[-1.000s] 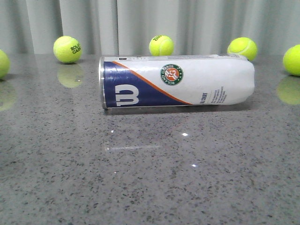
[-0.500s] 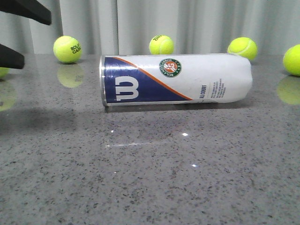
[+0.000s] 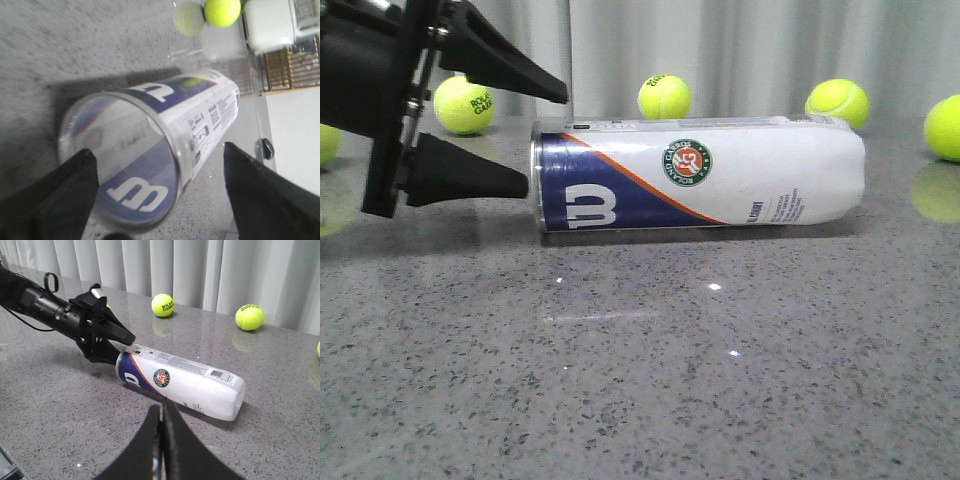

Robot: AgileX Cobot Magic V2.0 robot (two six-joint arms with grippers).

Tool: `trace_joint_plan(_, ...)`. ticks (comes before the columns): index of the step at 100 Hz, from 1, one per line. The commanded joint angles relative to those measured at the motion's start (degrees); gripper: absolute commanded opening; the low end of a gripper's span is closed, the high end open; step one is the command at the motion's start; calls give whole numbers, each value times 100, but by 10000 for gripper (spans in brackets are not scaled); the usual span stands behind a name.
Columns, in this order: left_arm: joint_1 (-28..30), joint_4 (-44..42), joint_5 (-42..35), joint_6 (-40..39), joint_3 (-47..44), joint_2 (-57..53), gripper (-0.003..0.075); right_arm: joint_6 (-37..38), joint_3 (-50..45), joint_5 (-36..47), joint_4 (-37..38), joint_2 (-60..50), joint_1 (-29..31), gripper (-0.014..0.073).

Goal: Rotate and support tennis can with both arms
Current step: 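Bring the left gripper to the can's open metal end and grasp it, then lift the can's end with the left gripper, tilting it upright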

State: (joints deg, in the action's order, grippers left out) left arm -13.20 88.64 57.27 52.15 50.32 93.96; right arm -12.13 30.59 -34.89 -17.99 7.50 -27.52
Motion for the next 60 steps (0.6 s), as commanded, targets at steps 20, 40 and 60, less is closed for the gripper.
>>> trace_joint_plan(20,-475,639,477,230,432,92,201,-59,121,411,-34,81,7,-61)
trace_joint_plan(40,-475,920,1043,459,446,102,-17,-59,121,411,-34,81,7,-61)
trace_joint_plan(60,-475,1333,1604,816,446,60,-19,-59,121,411,-34,81,7,-61)
